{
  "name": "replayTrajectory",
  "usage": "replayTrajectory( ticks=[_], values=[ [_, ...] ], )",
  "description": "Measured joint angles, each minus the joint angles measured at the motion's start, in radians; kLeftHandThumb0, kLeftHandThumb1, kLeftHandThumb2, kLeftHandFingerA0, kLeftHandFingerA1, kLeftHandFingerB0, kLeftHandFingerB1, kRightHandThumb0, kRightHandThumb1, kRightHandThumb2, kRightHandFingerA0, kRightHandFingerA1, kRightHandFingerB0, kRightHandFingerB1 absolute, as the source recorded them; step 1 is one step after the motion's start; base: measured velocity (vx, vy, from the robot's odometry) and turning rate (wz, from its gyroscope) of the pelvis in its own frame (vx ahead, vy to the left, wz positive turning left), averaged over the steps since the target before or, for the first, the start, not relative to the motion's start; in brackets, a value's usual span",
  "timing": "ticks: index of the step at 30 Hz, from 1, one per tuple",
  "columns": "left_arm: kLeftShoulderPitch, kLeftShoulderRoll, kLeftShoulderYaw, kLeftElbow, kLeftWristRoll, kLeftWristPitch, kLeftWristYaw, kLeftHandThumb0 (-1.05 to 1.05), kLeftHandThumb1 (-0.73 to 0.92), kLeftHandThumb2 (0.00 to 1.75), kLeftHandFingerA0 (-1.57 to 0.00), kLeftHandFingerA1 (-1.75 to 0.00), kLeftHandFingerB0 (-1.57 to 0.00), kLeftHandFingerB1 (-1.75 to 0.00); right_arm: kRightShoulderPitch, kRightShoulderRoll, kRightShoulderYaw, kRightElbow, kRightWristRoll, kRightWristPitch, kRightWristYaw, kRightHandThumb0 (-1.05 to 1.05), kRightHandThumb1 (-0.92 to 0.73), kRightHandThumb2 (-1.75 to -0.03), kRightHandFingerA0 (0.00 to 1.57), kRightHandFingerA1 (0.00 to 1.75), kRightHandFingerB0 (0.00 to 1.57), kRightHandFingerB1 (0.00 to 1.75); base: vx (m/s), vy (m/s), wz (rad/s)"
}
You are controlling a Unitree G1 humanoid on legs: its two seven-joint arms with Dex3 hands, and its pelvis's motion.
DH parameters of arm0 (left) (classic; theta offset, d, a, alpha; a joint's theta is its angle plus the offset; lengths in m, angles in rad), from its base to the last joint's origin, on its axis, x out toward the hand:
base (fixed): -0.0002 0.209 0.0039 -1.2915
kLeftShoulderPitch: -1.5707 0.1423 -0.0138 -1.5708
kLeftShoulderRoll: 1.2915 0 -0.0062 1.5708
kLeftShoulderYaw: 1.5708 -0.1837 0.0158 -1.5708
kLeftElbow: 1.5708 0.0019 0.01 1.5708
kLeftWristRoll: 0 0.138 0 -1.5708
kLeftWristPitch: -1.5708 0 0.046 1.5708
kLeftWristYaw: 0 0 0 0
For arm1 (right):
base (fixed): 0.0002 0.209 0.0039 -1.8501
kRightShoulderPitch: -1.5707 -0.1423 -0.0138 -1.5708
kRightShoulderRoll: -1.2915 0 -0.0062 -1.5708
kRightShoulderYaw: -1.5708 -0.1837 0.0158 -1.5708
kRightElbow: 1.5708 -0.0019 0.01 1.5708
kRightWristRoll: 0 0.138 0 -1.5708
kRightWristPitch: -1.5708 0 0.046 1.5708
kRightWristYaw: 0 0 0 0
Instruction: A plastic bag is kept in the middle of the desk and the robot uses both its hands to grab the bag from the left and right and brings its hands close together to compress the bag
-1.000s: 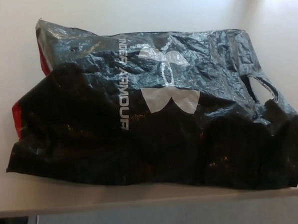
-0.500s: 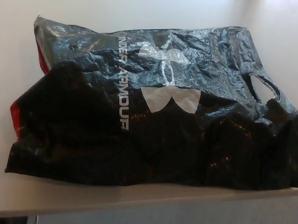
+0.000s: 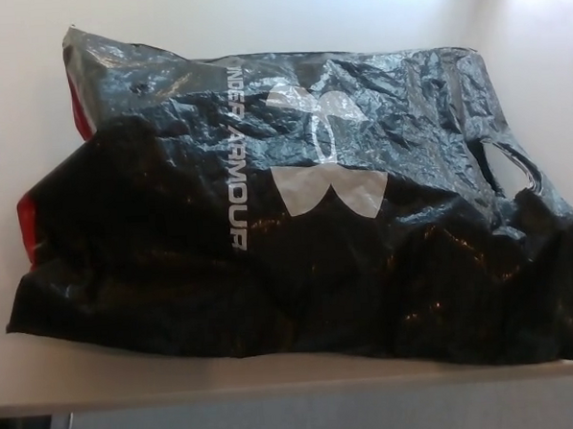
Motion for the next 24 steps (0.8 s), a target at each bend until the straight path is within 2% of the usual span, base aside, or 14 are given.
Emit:
replayTrajectory(
  ticks=[1,2,3,4,7,8,12,13,14,15,16,17,19,24],
  values=[
    [0.0,-0.004,0.0,0.013,0.0,0.002,-0.004,-0.83,0.87,1.22,0.0,-0.14,0.0,-0.13,-0.003,0.007,0.001,0.03,0.001,0.0,0.003,-0.88,-0.82,-1.23,0.01,0.31,0.0,0.14,0.0,0.0,0.0],
    [-0.001,-0.005,-0.001,0.027,0.0,0.011,-0.011,-0.89,0.88,1.23,0.0,-0.1,0.0,-0.1,-0.01,0.014,0.003,0.064,0.001,-0.001,0.003,-0.94,-0.9,-0.87,0.0,0.31,0.0,0.13,0.0,0.0,0.0],
    [-0.002,-0.007,-0.002,0.042,-0.001,0.021,-0.019,-0.89,0.88,1.23,0.0,-0.1,0.0,-0.1,-0.016,0.018,0.005,0.098,0.001,-0.001,0.003,-0.94,-0.9,-0.87,0.0,0.31,0.0,0.13,0.0,0.0,0.0],
    [-0.002,-0.009,-0.002,0.052,-0.002,0.033,-0.026,-0.89,0.9,1.24,0.0,-0.1,0.0,-0.09,-0.02,0.02,0.007,0.124,0.0,-0.001,0.003,-0.92,-0.82,-1.23,0.02,0.3,0.0,0.11,0.0,0.0,0.0],
    [-0.003,-0.016,-0.003,0.066,-0.004,0.062,-0.045,-0.82,0.89,1.22,0.0,-0.15,0.0,-0.13,-0.033,0.026,0.008,0.187,0.0,-0.002,0.003,-0.91,-0.81,-1.23,0.01,0.29,0.0,0.12,0.0,0.0,0.0],
    [-0.005,-0.018,-0.003,0.073,-0.004,0.071,-0.051,-0.79,0.8,1.01,0.0,-0.07,0.0,-0.12,-0.038,0.03,0.008,0.209,0.001,-0.005,0.003,-0.89,-0.81,-1.24,0.0,0.28,0.0,0.12,0.0,0.0,0.0],
    [-0.016,-0.024,-0.003,0.103,-0.003,0.096,-0.066,-0.82,0.82,1.07,0.0,-0.11,0.0,-0.13,-0.044,0.041,0.008,0.259,0.001,-0.017,0.002,-0.91,-0.83,-1.25,0.0,0.26,0.0,0.1,0.0,0.0,0.0],
    [-0.02,-0.027,-0.003,0.11,-0.003,0.102,-0.069,-0.77,0.85,1.22,0.0,-0.2,0.0,-0.18,-0.045,0.045,0.007,0.27,0.001,-0.02,0.002,-0.86,-0.86,-1.27,0.0,0.25,0.0,0.13,0.0,0.0,0.0],
    [-0.021,-0.031,-0.002,0.114,-0.003,0.105,-0.069,-0.77,0.92,0.85,0.0,-0.06,0.0,-0.15,-0.045,0.048,0.007,0.275,0.001,-0.023,0.002,-0.87,-0.88,-1.27,0.0,0.24,0.0,0.13,0.0,0.0,0.0],
    [-0.022,-0.039,-0.001,0.117,-0.005,0.109,-0.07,-0.77,0.92,0.85,0.0,-0.06,0.0,-0.15,-0.045,0.051,0.007,0.283,0.001,-0.025,0.002,-0.87,-0.88,-1.27,0.0,0.24,0.0,0.13,0.0,0.0,0.0],
    [-0.022,-0.053,0.001,0.126,-0.007,0.116,-0.072,-0.8,0.86,1.2,0.0,-0.2,0.0,-0.16,-0.045,0.058,0.007,0.293,0.002,-0.027,0.002,-0.84,-0.85,-1.26,0.0,0.28,0.0,0.16,0.0,0.0,0.0],
    [-0.022,-0.063,0.003,0.133,-0.009,0.119,-0.074,-0.81,0.84,1.2,0.0,-0.2,0.0,-0.16,-0.043,0.061,0.006,0.297,0.002,-0.029,0.001,-0.9,-0.92,-0.91,0.0,0.28,0.0,0.14,0.0,0.0,0.0],
    [-0.022,-0.083,0.005,0.156,-0.011,0.12,-0.075,-0.85,0.86,1.19,0.0,-0.16,0.0,-0.13,-0.038,0.073,0.003,0.303,0.003,-0.032,-0.001,-0.87,-0.85,-1.26,0.03,0.3,0.03,0.14,0.0,0.0,0.0],
    [-0.018,-0.163,0.04,0.206,-0.033,0.122,-0.073,-0.8,0.88,1.23,0.0,-0.19,0.0,-0.15,-0.004,0.118,-0.014,0.296,0.015,-0.033,-0.006,-0.91,-0.86,-1.26,0.04,0.3,0.04,0.12,0.0,0.0,0.0]
  ],
)
